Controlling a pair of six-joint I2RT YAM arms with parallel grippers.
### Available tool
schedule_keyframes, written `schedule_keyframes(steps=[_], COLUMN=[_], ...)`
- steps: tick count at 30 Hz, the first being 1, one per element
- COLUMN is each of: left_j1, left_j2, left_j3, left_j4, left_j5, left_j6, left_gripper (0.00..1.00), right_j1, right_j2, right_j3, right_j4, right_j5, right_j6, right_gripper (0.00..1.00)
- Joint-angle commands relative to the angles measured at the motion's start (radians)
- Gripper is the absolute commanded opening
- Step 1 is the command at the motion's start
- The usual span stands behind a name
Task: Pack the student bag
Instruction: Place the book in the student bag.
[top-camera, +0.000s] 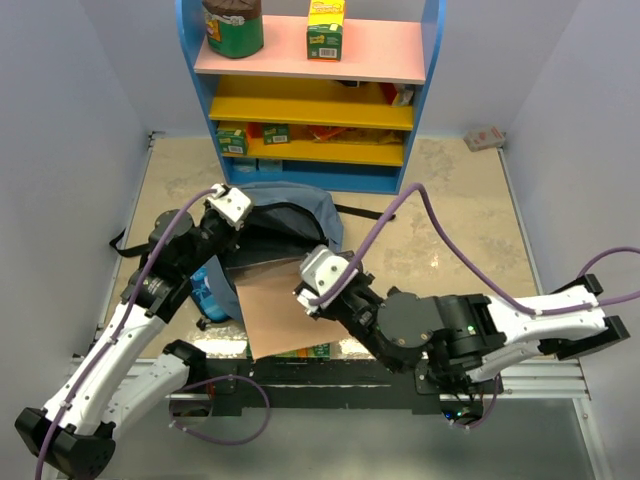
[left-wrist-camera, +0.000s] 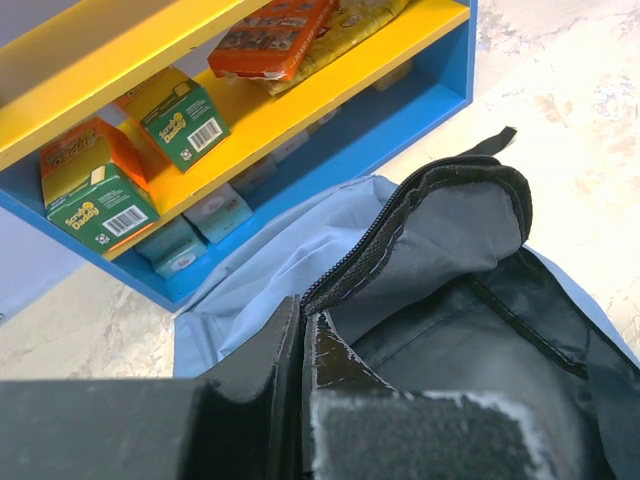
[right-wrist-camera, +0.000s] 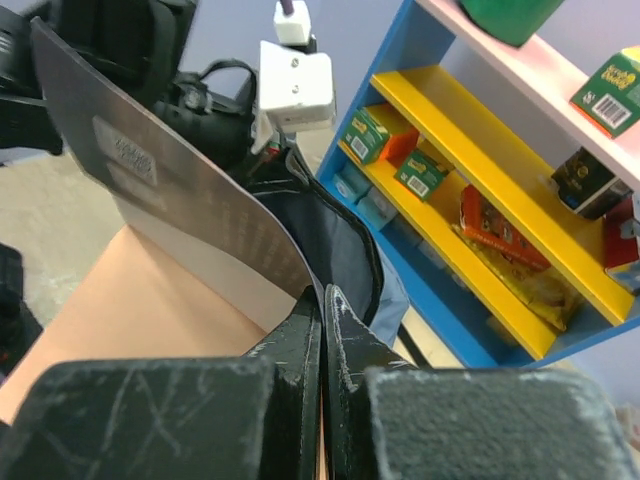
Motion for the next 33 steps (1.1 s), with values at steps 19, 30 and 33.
schedule_keyframes(steps=[19,30,33], left_j1=[0.010,0.010,0.010], left_j2=[-0.027,-0.030,-0.031], left_j3=[0.039,0.038,0.039], left_j4=[0.111,0.097,0.094], left_j5=[0.040,0.067,0.073], left_j6=[-0.026,-0.023,-0.024], left_gripper=[0.06,0.05,0.06], right_j1=[-0.426,-0.423,-0.423], right_j2=[0.165,0.383,0.440], right_j3=[-0.315,-0.360,-0.335], right_j4=[0.313,0.249,0.156], right_j5=[-0.415,-0.456,-0.524], right_j6=[0.150,0.234,0.304], right_gripper=[0.00,0.10,0.49])
